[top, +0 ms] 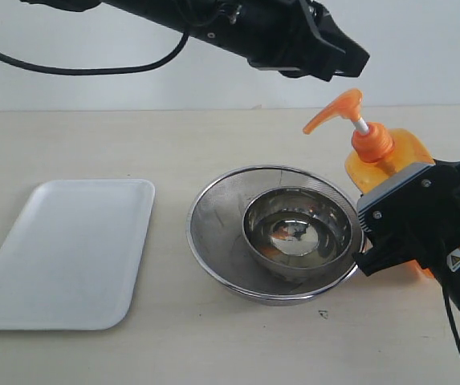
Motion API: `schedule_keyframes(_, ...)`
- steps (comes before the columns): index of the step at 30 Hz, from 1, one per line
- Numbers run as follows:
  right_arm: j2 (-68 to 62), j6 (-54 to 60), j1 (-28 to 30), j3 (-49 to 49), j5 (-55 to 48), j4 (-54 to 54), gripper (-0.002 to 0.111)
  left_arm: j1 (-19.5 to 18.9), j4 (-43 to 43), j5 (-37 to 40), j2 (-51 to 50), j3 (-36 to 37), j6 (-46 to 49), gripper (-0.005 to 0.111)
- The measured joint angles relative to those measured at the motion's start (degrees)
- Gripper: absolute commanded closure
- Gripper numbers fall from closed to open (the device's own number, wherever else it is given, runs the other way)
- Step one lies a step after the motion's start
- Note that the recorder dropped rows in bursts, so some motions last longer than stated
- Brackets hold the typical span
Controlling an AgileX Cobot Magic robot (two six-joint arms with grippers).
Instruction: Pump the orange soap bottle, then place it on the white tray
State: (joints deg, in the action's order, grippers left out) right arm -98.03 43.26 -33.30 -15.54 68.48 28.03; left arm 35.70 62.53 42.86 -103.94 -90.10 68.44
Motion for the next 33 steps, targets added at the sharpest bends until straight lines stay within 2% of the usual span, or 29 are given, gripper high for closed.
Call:
schedule_keyframes(9, 0.0, 0.1, 0.1, 0.0, 0.0, 0.3, 0.108, 0.0, 0.1, 0.1, -3.6, -0.1, -0.3, 0.102)
schedule_keyframes(26, 0.0, 0.2, 0.1, 0.0, 0.0, 0.1, 0.108, 0.0, 0.4, 0.8, -3.9, -0.5, -0.3, 0.102)
schedule_keyframes(33, 0.0, -0.2, 0.2, 0.0, 0.0, 0.2, 0.108, 0.0, 2.7, 1.4, -5.6, -1.0, -0.3, 0.102)
